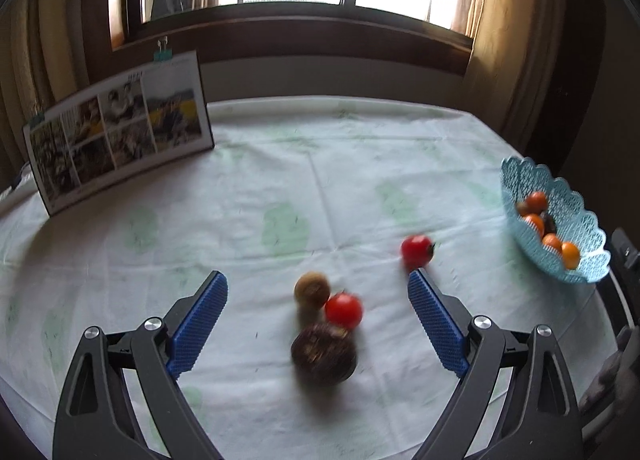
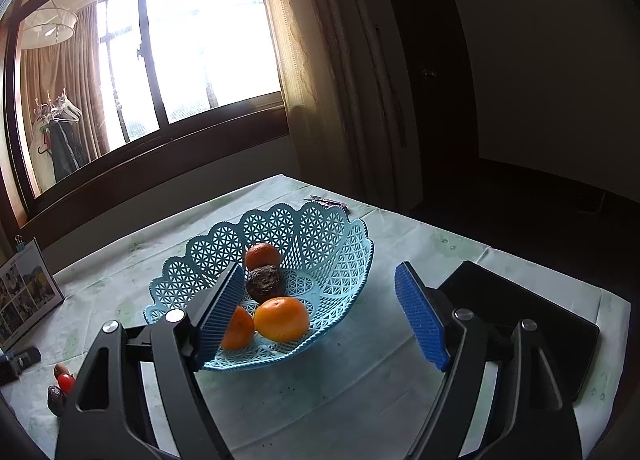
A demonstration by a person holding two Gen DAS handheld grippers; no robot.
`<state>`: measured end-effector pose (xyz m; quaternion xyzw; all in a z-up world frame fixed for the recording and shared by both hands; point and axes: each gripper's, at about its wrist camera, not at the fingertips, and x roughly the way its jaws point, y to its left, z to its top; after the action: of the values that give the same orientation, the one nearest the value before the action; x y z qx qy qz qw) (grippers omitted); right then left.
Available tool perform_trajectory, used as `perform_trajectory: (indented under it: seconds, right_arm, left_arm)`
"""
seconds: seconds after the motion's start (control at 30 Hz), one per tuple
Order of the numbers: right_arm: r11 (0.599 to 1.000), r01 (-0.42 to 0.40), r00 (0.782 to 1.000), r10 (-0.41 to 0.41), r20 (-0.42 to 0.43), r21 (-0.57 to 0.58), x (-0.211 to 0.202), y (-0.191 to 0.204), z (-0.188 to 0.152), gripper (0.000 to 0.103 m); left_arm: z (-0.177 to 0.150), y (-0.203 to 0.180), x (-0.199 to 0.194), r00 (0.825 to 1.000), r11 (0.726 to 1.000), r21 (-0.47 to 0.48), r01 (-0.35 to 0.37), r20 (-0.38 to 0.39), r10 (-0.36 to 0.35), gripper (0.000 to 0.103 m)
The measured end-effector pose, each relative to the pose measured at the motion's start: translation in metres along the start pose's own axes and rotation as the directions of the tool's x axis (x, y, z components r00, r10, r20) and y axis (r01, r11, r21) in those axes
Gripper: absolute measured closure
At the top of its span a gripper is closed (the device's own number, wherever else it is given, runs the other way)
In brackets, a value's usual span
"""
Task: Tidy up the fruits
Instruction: 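Grasp the dark passion fruit on the cloth with the left gripper, then grasp a red cherry tomato with the right gripper while the left gripper holds the passion fruit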
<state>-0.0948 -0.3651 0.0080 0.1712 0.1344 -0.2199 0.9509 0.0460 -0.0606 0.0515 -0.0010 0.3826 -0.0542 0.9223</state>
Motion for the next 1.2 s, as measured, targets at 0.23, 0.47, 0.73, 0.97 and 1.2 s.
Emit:
perform_trajectory:
  seconds: [0.23, 0.47, 0.73, 0.97, 1.2]
  right_arm:
    - [1.000, 0.000, 1.000, 0.000, 0.000, -0.002, 0.000, 0.001, 0.000, 0.022]
    - [1.000, 0.001, 1.000, -0.001, -0.003, -0.011, 0.001, 0.003, 0.000, 0.020]
    - [1.000, 0.001, 1.000, -0.001, 0.001, -0.022, 0.000, 0.004, -0.001, 0.020]
    - [0.994, -0.020, 0.999, 0.025, 0.048, -0.104, -0.010, 0.020, -0.002, 0.020]
    - [0.959, -0.201, 0.980, 0.196, -0.047, -0.200, -0.018, 0.063, -0.006, 0.020]
  left_arm:
    - [-0.020, 0.001, 0.014, 0.998, 1.000, 0.016, 0.000, -0.056, 0.000, 0.015]
    - [-0.032, -0.002, 0.023, 0.994, 0.999, 0.038, 0.035, -0.103, -0.030, 0.050]
    - [-0.032, -0.005, 0.015, 0.996, 0.997, 0.064, 0.053, -0.075, -0.048, 0.062]
    - [-0.020, 0.006, -0.009, 1.000, 0.999, 0.045, 0.004, 0.018, -0.005, 0.062]
    - [-0.010, 0.040, -0.023, 0.996, 0.996, -0.056, -0.071, 0.055, 0.074, 0.061]
